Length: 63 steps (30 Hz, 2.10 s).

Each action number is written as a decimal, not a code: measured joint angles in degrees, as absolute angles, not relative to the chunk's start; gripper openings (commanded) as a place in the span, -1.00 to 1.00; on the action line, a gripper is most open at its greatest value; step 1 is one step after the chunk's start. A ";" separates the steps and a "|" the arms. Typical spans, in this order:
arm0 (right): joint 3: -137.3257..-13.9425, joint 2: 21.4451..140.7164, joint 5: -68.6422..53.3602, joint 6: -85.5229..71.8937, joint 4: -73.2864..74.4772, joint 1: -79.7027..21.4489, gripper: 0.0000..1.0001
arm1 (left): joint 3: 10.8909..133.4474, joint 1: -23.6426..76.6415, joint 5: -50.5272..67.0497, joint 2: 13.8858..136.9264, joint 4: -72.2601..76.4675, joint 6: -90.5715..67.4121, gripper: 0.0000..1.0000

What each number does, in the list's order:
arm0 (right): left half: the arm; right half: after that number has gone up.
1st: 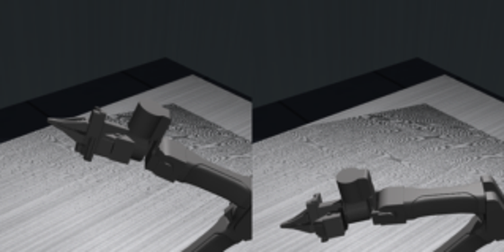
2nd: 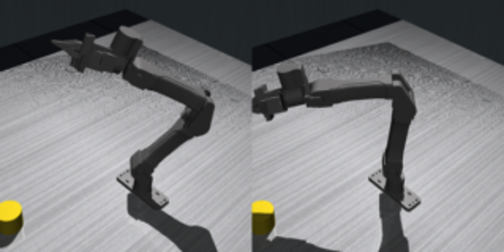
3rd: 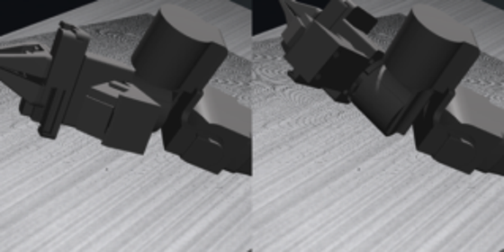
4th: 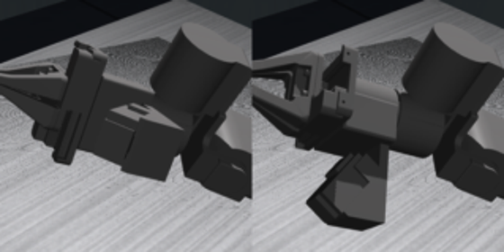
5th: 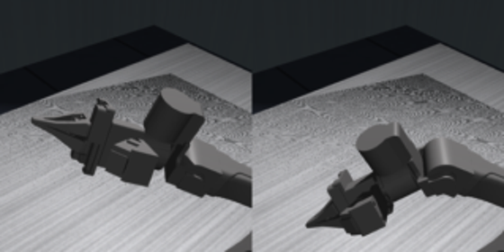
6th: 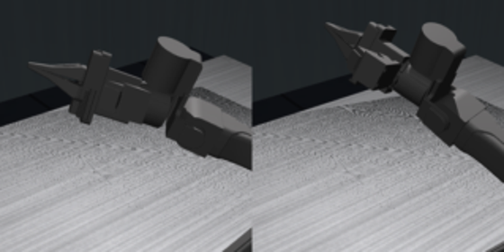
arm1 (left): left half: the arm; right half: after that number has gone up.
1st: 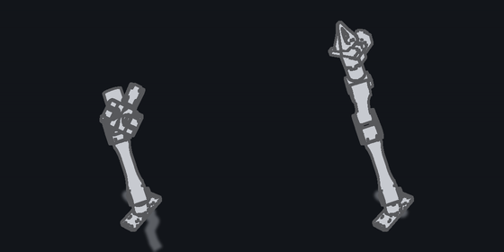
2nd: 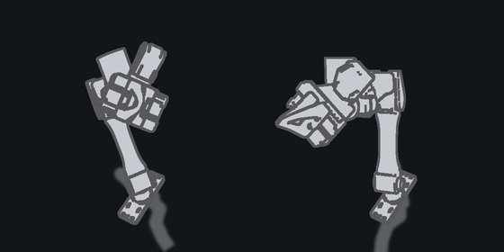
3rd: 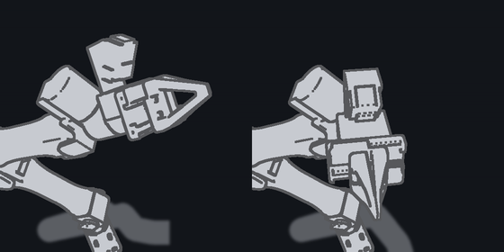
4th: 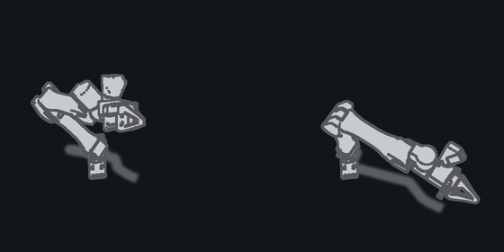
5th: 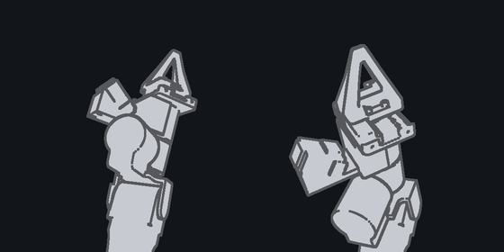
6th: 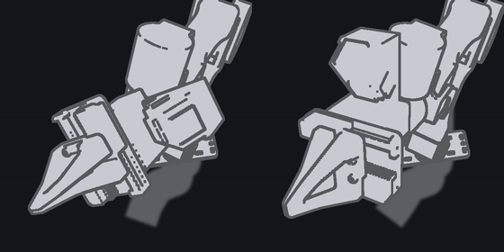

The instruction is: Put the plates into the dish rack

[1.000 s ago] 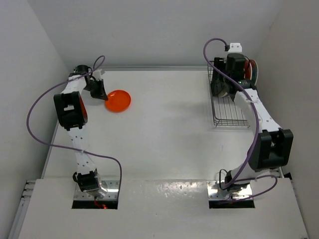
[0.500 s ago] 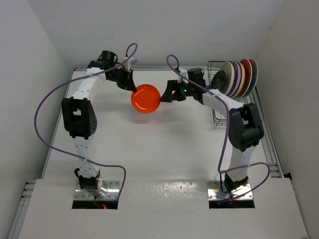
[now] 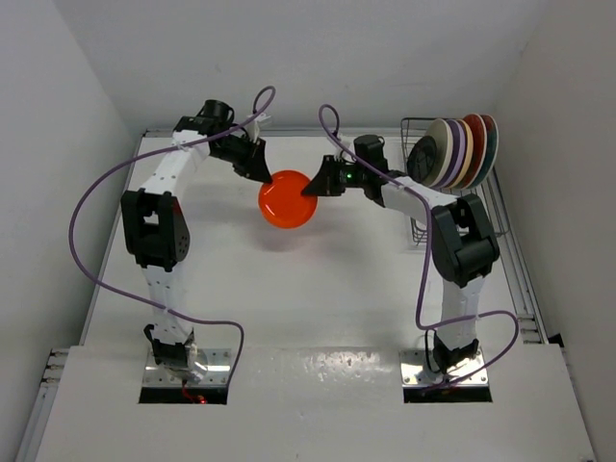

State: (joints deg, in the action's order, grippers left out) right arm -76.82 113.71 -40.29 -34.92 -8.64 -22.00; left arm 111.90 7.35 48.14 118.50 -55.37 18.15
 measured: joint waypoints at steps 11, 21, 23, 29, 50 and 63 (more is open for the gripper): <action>-76.79 104.05 -21.10 -27.88 3.99 -17.06 -0.99 | 119.70 6.98 21.58 118.54 -55.05 11.62 1.00; -85.62 94.72 13.87 -13.04 8.60 -4.36 -0.99 | 119.26 4.29 4.84 118.54 -53.45 9.78 1.00; -87.29 95.72 19.55 -10.15 8.71 -4.36 -0.99 | 118.63 4.32 4.45 118.54 -53.52 9.78 1.00; -89.38 102.41 30.04 -5.21 7.42 -4.89 -0.99 | 118.32 4.43 3.75 118.54 -53.49 9.80 1.00; -85.45 115.15 35.83 -1.26 1.41 -8.27 -0.99 | 116.90 4.43 3.20 118.54 -53.47 10.00 1.00; -84.64 115.48 37.60 2.87 -0.16 -10.24 -0.24 | 116.88 4.43 3.18 118.54 -53.47 10.09 1.00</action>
State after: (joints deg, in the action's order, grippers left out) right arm -84.64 115.48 37.60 2.87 -0.16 -10.24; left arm 116.88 4.43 3.18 118.54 -53.47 10.09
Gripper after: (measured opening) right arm 0.348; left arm 0.997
